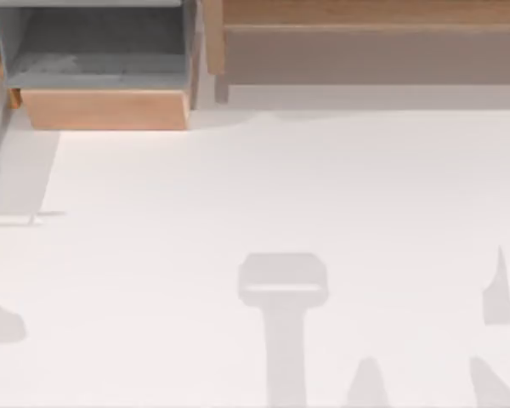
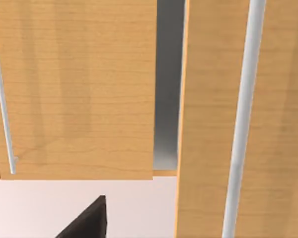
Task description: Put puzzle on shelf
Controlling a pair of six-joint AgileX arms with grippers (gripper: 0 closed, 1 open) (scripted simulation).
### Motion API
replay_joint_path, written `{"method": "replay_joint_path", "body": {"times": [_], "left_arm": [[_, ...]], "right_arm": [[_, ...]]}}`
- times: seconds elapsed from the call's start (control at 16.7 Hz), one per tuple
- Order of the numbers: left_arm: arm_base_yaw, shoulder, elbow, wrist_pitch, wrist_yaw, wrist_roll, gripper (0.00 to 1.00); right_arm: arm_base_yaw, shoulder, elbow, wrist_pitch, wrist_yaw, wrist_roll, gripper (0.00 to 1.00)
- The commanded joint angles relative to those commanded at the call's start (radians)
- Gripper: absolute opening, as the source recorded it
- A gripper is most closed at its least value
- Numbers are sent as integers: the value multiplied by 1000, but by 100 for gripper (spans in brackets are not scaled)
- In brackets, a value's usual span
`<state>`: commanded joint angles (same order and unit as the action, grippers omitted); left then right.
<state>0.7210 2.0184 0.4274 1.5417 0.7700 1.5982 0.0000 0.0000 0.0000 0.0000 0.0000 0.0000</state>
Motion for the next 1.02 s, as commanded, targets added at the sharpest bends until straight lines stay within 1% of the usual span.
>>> {"method": "replay_joint_path", "body": {"times": [0.12,0.24,0.48,0.72,1.02], "left_arm": [[9,1,8,-12,-10,1,100],[33,4,34,-46,-38,2,100],[106,7,142,-172,-130,3,100],[175,8,321,-357,-247,-7,100],[217,14,613,-676,-399,-59,100]], "right_arm": [[0,0,0,0,0,0,100],[0,0,0,0,0,0,100],[0,0,0,0,0,0,100],[0,0,0,0,0,0,100],[0,0,0,0,0,0,100]]}}
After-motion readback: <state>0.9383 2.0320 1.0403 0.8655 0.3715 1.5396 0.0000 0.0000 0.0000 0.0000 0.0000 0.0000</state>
